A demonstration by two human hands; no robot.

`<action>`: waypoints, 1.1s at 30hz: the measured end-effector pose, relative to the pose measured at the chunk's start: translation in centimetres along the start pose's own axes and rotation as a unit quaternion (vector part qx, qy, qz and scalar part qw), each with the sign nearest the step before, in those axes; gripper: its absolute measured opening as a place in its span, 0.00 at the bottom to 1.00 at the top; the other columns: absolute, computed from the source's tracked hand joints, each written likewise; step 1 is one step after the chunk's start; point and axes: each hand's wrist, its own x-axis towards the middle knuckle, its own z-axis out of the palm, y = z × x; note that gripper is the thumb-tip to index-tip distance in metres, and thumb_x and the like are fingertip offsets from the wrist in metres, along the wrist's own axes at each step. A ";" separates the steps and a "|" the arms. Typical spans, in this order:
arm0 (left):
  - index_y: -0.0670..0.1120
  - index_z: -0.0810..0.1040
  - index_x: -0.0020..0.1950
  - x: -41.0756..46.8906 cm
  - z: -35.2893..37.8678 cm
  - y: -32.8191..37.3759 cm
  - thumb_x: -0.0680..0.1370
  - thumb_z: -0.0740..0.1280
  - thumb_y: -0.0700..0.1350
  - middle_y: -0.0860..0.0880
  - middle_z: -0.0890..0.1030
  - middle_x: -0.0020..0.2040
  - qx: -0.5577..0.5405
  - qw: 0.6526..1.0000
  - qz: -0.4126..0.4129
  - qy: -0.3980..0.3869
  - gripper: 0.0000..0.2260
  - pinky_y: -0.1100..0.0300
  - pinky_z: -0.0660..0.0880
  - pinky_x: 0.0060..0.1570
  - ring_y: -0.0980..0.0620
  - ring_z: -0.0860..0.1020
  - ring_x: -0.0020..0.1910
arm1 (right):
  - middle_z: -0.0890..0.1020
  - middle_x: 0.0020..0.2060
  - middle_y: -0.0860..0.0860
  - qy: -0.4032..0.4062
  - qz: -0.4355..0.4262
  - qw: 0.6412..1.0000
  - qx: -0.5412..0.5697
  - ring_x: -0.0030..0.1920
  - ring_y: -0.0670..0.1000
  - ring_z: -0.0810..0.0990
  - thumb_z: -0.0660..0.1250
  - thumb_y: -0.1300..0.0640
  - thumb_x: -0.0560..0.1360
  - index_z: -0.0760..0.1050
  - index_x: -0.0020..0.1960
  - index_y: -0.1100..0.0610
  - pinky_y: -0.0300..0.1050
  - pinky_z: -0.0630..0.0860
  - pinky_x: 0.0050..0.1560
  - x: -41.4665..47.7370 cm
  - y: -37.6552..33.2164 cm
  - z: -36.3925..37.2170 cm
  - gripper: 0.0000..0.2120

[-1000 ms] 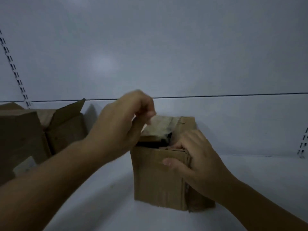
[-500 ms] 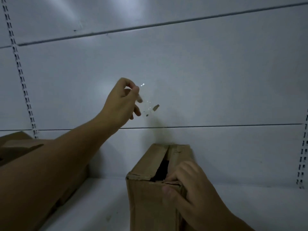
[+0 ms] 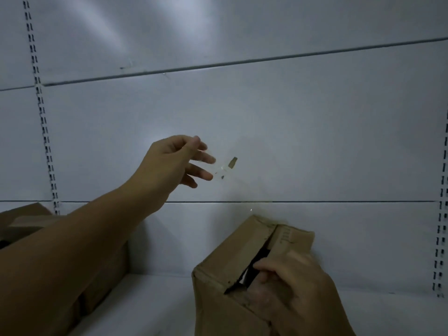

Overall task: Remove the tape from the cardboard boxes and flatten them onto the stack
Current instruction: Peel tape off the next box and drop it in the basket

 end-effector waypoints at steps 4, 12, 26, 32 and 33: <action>0.44 0.78 0.49 -0.5 1.1 1.0 0.78 0.53 0.58 0.42 0.85 0.45 -0.037 0.992 -0.041 -0.110 0.21 0.53 0.80 0.44 0.43 0.84 0.46 | 0.79 0.38 0.43 0.069 0.180 0.978 0.085 0.34 0.43 0.78 0.61 0.33 0.70 0.71 0.51 0.39 0.28 0.71 0.33 1.2 -0.5 -1.8 0.14; 0.43 0.78 0.55 -2.5 4.9 1.4 0.73 0.48 0.67 0.42 0.84 0.52 0.043 0.941 -0.053 -0.331 0.33 0.46 0.75 0.59 0.45 0.82 0.55 | 0.73 0.55 0.29 -0.079 0.289 0.944 0.140 0.45 0.45 0.81 0.70 0.46 0.71 0.54 0.72 0.36 0.37 0.78 0.42 3.8 2.3 -2.9 0.36; 0.63 0.50 0.75 -6.4 7.9 -3.9 0.74 0.66 0.59 0.62 0.47 0.77 0.391 0.787 -0.056 -0.474 0.35 0.50 0.48 0.74 0.59 0.47 0.75 | 0.74 0.31 0.51 0.142 0.514 0.773 0.344 0.20 0.41 0.66 0.61 0.59 0.79 0.74 0.43 0.57 0.33 0.61 0.19 2.7 6.5 -5.0 0.07; 0.79 0.59 0.62 -6.4 7.5 -6.1 0.64 0.65 0.63 0.81 0.50 0.65 0.291 0.808 -0.023 -0.511 0.29 0.54 0.54 0.73 0.68 0.50 0.72 | 0.72 0.32 0.52 0.251 0.572 0.689 0.368 0.17 0.39 0.67 0.61 0.62 0.79 0.71 0.42 0.58 0.30 0.61 0.16 0.6 11.5 -9.0 0.06; 0.80 0.59 0.61 -6.4 7.6 -6.6 0.62 0.64 0.64 0.80 0.51 0.66 0.292 0.816 0.000 -0.499 0.30 0.52 0.54 0.74 0.69 0.49 0.72 | 0.73 0.32 0.52 0.265 0.567 0.687 0.368 0.18 0.39 0.68 0.62 0.62 0.78 0.72 0.43 0.59 0.30 0.62 0.17 0.6 11.7 -9.2 0.06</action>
